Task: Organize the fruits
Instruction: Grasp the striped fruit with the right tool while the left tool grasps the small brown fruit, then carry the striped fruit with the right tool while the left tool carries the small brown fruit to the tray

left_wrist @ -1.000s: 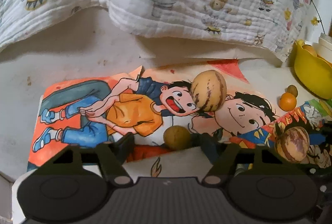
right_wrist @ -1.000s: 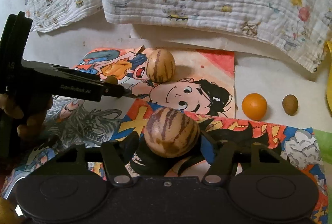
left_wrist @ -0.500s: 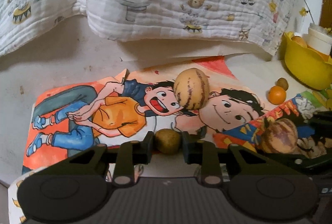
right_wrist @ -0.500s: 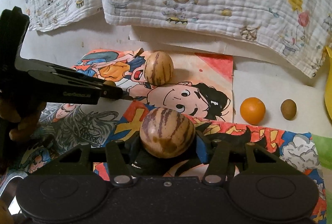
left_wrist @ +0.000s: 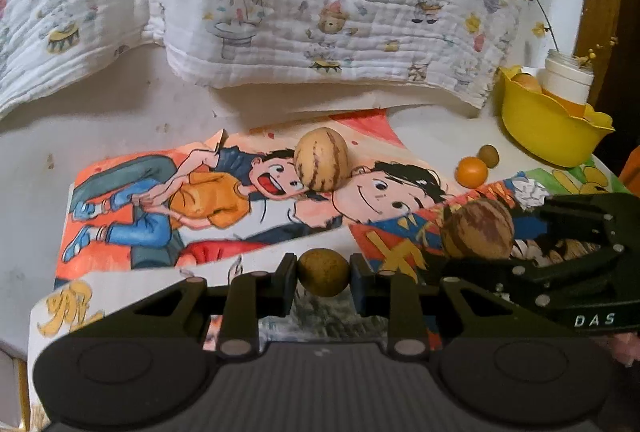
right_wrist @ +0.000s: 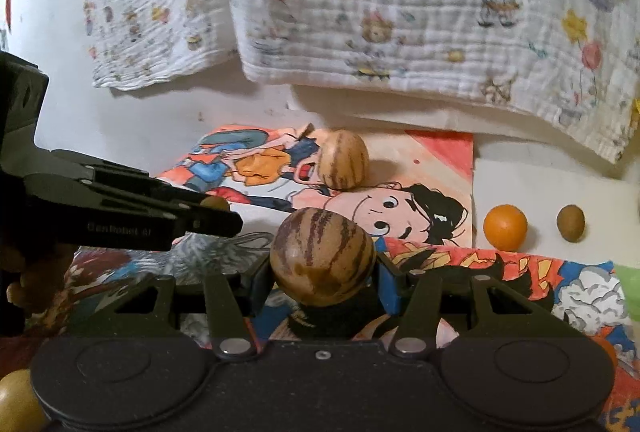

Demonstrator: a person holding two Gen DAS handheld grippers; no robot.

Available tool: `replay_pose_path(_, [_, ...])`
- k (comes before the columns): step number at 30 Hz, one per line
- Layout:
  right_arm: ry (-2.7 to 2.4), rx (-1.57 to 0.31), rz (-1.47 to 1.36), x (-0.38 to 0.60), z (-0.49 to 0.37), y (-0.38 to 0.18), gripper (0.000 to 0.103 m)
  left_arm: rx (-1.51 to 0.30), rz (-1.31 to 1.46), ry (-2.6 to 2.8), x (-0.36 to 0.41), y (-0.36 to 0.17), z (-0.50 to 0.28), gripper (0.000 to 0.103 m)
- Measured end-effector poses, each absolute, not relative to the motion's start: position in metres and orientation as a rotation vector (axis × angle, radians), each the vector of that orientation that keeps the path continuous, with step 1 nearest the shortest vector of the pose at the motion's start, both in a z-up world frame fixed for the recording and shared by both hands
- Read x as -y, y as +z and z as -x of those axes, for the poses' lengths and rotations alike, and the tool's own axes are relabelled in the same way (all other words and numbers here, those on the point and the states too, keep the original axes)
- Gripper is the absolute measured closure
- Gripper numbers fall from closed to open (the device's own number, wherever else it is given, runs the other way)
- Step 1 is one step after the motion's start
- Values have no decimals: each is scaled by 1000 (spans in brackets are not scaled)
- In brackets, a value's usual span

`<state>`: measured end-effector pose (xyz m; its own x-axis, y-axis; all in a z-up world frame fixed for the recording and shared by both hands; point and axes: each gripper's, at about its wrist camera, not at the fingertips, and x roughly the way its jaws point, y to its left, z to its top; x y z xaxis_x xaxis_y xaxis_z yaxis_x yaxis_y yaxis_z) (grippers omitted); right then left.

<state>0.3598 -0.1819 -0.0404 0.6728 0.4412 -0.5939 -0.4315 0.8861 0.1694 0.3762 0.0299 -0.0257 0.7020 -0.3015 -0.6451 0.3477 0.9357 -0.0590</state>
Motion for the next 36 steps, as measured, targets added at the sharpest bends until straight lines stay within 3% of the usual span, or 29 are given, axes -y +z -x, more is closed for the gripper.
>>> replay_pose_path(36, [653,-663,35,170,-255,-26,48,-724,-72,-437,-34,-23,-254,72])
